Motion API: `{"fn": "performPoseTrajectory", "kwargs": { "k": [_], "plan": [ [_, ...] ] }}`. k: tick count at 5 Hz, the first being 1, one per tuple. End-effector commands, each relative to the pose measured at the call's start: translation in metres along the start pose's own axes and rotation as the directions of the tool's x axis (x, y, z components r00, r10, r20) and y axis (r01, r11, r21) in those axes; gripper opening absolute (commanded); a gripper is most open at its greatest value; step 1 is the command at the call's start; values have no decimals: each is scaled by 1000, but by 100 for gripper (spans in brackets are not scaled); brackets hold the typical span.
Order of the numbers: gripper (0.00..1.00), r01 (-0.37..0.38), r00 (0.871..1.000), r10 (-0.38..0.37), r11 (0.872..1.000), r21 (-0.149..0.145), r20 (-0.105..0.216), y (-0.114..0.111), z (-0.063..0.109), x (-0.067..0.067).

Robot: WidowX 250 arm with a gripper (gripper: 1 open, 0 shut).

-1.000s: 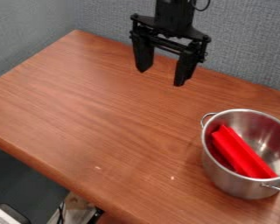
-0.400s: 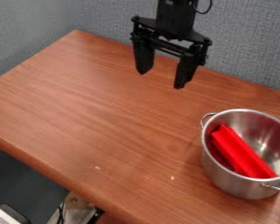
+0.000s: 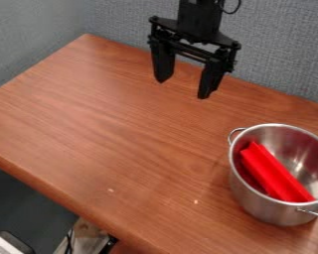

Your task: Put the red object in the metal pot

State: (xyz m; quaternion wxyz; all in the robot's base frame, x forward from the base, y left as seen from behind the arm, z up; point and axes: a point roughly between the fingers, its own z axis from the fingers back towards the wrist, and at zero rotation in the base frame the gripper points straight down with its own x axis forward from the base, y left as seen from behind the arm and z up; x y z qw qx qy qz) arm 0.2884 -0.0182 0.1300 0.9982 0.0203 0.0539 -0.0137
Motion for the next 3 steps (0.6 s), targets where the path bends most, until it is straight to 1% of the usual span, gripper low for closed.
{"fn": "performPoseTrajectory", "kwargs": {
  "k": [1, 3],
  "plan": [
    [100, 9, 999, -10, 1000, 10, 38, -2, 11, 4],
    [100, 4, 999, -4, 1000, 14, 32, -3, 12, 4]
  ]
}}
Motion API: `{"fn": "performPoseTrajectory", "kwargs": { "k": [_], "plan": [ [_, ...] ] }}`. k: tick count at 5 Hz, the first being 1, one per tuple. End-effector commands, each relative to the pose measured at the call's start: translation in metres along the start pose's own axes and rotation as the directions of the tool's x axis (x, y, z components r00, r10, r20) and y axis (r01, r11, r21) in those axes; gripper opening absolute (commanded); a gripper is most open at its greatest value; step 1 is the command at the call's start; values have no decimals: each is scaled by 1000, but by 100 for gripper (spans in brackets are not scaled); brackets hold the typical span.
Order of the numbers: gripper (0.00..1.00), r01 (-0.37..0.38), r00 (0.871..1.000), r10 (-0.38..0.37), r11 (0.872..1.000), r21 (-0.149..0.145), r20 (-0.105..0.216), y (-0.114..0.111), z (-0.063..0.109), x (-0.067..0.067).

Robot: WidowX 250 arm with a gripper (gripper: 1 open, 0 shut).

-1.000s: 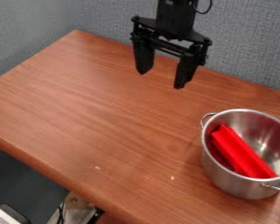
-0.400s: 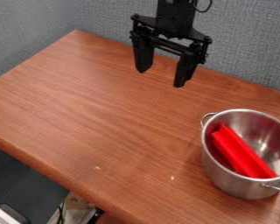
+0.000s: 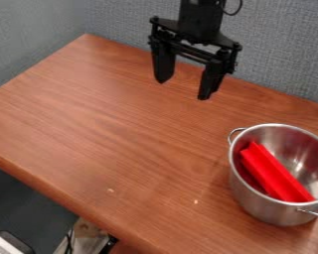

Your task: Put the red object in the metal pot

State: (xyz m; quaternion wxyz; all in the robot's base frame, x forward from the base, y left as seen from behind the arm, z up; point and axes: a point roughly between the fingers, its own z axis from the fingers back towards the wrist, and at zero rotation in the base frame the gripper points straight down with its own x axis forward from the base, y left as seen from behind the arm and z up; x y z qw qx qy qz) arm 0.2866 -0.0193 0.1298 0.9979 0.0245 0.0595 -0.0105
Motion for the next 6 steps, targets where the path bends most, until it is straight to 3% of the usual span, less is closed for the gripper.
{"fn": "performPoseTrajectory", "kwargs": {
  "k": [1, 6],
  "plan": [
    [100, 7, 999, -8, 1000, 8, 41, -1, 12, 5],
    [100, -5, 1000, 5, 1000, 15, 31, -2, 12, 5]
  ]
}}
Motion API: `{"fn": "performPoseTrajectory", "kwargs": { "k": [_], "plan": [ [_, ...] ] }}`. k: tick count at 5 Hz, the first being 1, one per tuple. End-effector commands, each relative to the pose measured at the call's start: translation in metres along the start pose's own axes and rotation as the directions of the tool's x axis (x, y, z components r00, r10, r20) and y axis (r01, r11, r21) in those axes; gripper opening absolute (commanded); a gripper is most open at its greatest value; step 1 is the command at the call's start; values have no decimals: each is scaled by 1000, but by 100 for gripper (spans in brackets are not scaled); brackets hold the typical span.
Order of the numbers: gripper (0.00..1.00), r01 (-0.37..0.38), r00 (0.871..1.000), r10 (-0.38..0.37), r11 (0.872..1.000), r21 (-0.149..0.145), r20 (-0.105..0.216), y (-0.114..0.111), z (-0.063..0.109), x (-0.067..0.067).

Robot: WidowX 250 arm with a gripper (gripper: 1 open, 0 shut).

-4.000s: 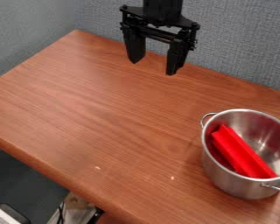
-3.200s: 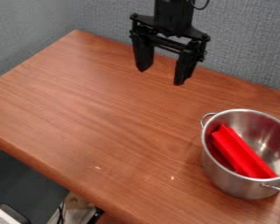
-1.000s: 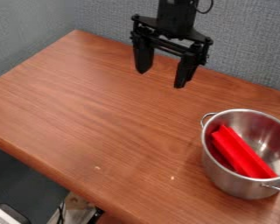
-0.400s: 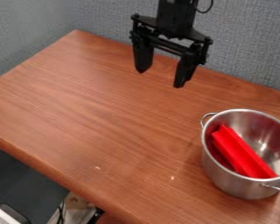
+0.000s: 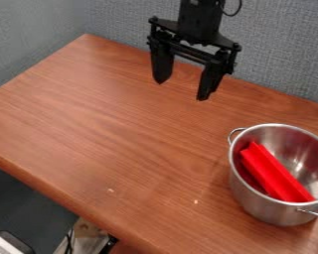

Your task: Put the red object in the metal pot

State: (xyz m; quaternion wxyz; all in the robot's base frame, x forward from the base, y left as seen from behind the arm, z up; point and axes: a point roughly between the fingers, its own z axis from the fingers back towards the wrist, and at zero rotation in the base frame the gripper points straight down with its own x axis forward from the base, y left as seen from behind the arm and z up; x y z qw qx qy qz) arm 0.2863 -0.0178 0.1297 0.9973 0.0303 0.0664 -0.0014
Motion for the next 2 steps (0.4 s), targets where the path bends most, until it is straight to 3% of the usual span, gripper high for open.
{"fn": "performPoseTrajectory", "kwargs": {
  "k": [1, 2],
  "plan": [
    [100, 11, 999, -11, 1000, 6, 44, -4, 13, 5],
    [100, 8, 999, -9, 1000, 6, 45, -4, 14, 5]
  ]
}}
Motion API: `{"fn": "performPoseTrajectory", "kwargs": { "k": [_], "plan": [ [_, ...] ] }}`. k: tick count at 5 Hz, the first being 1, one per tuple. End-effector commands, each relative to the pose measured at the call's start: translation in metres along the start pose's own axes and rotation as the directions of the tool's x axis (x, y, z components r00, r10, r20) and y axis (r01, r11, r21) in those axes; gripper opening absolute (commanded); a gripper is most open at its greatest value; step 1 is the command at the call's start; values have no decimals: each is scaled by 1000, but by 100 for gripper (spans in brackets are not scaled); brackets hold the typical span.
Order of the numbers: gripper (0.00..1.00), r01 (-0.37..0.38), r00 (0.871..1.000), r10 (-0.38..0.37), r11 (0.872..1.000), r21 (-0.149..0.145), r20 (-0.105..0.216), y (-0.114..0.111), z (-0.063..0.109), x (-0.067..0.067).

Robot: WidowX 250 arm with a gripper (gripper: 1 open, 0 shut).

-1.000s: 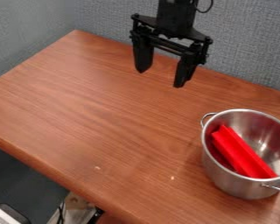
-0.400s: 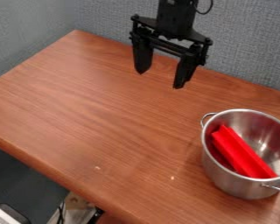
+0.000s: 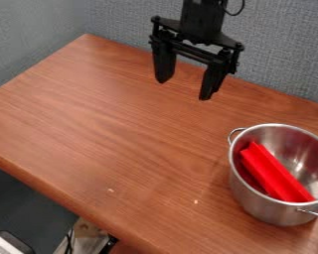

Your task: Put the red object in the metal pot

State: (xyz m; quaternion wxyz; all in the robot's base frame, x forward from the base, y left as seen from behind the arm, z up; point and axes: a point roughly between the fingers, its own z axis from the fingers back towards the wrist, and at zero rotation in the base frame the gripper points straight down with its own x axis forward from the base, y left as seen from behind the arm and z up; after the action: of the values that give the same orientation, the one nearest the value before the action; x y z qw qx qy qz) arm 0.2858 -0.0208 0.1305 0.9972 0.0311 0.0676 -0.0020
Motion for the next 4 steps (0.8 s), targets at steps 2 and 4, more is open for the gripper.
{"fn": "performPoseTrajectory", "kwargs": {
  "k": [2, 4],
  "plan": [
    [100, 4, 999, -4, 1000, 5, 43, 0, 12, 5],
    [100, 1, 999, -1, 1000, 5, 39, 0, 12, 5]
  ]
}}
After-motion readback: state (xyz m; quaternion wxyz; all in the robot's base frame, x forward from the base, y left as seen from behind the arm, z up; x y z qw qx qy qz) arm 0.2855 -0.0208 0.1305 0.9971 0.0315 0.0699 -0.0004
